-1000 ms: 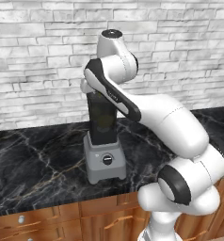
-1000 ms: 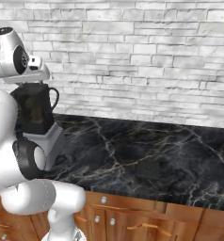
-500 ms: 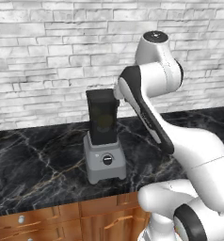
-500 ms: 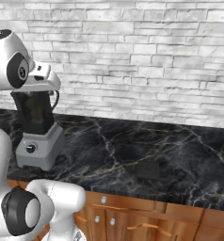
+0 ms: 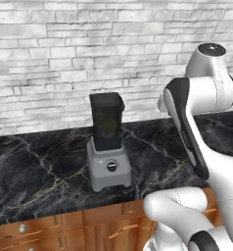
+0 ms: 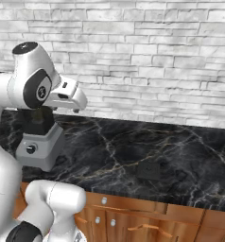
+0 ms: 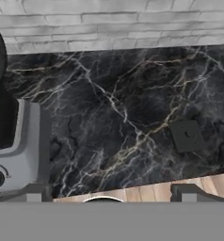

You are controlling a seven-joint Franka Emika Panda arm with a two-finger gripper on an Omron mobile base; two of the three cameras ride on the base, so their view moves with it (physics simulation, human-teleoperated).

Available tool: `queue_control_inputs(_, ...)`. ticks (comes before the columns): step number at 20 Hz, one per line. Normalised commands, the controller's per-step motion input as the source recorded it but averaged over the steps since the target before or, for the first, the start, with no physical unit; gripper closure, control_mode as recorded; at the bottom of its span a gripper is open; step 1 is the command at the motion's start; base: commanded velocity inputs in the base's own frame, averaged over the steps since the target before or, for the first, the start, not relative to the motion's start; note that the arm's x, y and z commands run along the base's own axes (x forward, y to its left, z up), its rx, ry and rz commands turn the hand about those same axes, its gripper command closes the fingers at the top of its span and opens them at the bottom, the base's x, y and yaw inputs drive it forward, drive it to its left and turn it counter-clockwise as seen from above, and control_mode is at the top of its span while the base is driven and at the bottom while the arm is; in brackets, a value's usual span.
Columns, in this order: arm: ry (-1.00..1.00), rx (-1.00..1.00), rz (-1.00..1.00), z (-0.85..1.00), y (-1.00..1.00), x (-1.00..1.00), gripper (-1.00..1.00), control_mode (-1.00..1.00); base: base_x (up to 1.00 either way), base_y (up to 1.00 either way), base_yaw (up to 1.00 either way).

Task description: Grab the lemons from the fridge, place them in the blender, close the lid, and turn on the blender to create a marinade.

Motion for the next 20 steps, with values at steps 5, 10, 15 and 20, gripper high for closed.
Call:
queue_control_inputs(5,0.15,0.04,-0.12,-0.28,-1.00,-0.14,-1.00,-1.00,0.00,0.00,0.00)
queue_control_inputs(10,0.25,0.08,-0.02,-0.91,-1.00,-0.12,-1.00,-1.00,0.00,0.00,0.00)
queue_control_inputs(15,0.32,0.16,0.00,-1.00,-1.00,0.17,-1.00,-1.00,0.00,0.00,0.00)
queue_control_inputs(20,0.21,0.03,0.06,-1.00,-1.00,0.91,-1.00,-1.00,0.00,0.00,0.00)
